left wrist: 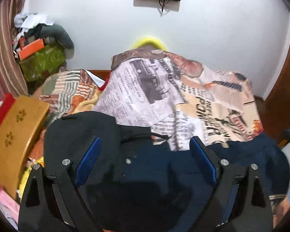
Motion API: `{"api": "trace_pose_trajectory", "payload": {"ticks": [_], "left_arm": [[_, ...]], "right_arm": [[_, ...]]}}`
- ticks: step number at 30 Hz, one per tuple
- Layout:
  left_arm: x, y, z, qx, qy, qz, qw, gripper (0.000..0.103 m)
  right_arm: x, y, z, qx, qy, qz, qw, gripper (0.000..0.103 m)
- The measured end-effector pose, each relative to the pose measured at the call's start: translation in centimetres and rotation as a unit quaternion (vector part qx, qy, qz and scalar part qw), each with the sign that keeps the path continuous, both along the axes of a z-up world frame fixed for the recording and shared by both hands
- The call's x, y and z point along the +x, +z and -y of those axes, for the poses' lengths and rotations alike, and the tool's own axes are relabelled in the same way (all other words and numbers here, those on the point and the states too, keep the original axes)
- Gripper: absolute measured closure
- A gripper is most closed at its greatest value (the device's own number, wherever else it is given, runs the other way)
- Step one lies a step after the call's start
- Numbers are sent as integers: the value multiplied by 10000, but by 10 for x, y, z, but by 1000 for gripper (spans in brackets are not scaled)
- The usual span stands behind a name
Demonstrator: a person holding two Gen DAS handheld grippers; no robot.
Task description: Fold large clothes
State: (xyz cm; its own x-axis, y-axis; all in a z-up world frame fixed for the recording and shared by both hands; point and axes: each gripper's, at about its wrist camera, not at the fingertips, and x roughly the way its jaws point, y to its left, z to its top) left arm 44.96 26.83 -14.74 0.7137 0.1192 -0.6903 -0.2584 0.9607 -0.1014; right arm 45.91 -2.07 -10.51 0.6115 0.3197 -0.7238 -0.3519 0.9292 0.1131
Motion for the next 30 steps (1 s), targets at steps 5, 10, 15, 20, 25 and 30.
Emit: {"api": "trace_pose_trajectory", "payload": {"ticks": [5, 10, 15, 20, 25, 30], "left_arm": [[-19, -18, 26, -32, -278, -241, 9993, 10], [-46, -48, 81, -114, -842, -440, 9954, 11], [-71, -73, 122, 36, -1099, -682, 9916, 10], [-95, -80, 125, 73, -850, -745, 9936, 10], [-124, -79, 104, -61, -528, -817, 9952, 10], [-157, -71, 73, -364, -45, -642, 9973, 10]], "right_arm": [[-31, -23, -16, -312, 555, -214, 9977, 42], [-68, -49, -14, -650, 873, -370, 9934, 42], [-99, -69, -4, -1367, 935, -340, 9856, 42], [-127, -72, 18, -1389, 824, -376, 9862, 42], [-148, -68, 27, -1317, 741, -293, 9881, 42], [-159, -54, 27, -1164, 761, -138, 9902, 42]]}}
